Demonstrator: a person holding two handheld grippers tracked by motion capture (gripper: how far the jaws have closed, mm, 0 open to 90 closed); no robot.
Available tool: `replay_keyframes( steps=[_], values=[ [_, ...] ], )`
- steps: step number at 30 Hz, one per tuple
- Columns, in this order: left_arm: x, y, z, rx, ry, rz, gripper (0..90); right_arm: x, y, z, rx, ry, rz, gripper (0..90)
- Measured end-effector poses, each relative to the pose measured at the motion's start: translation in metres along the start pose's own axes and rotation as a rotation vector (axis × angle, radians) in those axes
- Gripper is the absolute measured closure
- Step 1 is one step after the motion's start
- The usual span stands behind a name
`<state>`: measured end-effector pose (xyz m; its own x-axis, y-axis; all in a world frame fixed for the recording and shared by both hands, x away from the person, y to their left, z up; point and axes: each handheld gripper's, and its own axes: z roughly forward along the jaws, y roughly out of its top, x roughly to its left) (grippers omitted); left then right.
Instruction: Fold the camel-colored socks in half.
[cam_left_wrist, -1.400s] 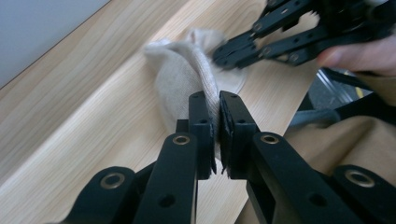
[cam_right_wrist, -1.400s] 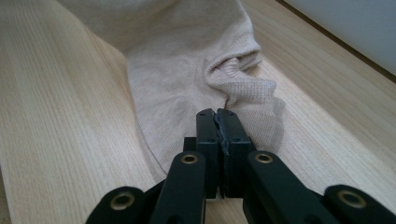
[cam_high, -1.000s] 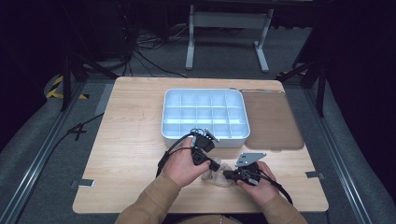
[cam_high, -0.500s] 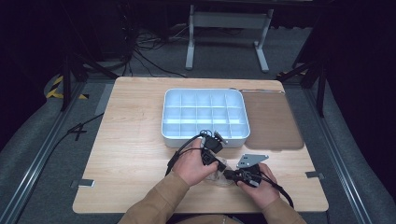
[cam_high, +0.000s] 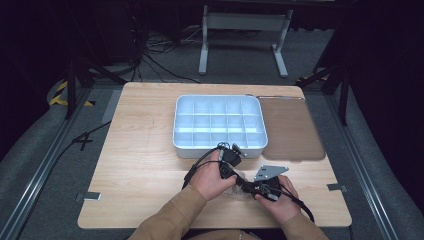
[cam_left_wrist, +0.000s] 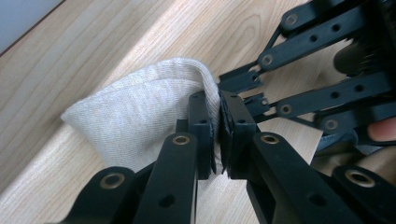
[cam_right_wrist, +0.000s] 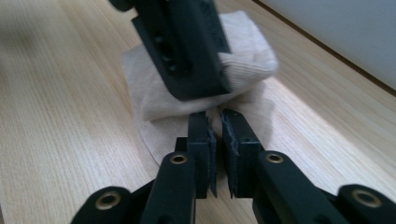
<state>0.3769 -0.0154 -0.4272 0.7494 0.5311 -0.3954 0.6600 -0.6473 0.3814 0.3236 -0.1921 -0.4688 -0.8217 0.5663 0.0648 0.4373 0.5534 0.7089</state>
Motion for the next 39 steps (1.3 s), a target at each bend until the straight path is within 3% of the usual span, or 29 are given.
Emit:
replay_keyframes(
  steps=[4, 7, 13, 18, 22, 28, 33, 36, 39],
  values=[
    [-0.002, -0.002, -0.003, -0.032, -0.019, 0.011, 70.3, -0.003, 0.004, -0.011, 0.018, -0.045, -0.006, 80.4],
    [-0.005, -0.005, -0.009, -0.074, -0.022, 0.017, 64.4, -0.007, 0.008, -0.024, -0.004, -0.057, 0.013, 80.5],
    [-0.008, -0.015, -0.032, -0.133, 0.002, 0.027, 66.3, -0.012, 0.015, -0.041, -0.035, -0.091, 0.017, 80.8],
    [-0.002, -0.027, -0.051, -0.159, 0.042, 0.009, 71.7, -0.004, 0.027, -0.043, -0.067, -0.052, -0.009, 81.9],
    [0.004, -0.036, -0.051, -0.112, 0.083, 0.000, 81.5, 0.006, 0.039, -0.035, -0.079, -0.015, -0.049, 85.6],
    [0.013, -0.044, -0.037, -0.065, 0.118, -0.019, 87.3, 0.014, 0.044, -0.014, -0.034, 0.021, -0.086, 87.9],
    [0.014, -0.043, -0.021, 0.005, 0.109, 0.009, 89.8, 0.014, 0.042, -0.008, -0.013, 0.015, -0.085, 87.3],
    [0.010, -0.040, -0.011, 0.063, 0.081, 0.034, 90.0, 0.011, 0.038, -0.007, 0.005, 0.009, -0.067, 86.3],
    [0.008, -0.039, -0.007, 0.087, 0.062, 0.038, 90.0, 0.009, 0.036, -0.007, 0.014, 0.008, -0.060, 85.5]
  ],
)
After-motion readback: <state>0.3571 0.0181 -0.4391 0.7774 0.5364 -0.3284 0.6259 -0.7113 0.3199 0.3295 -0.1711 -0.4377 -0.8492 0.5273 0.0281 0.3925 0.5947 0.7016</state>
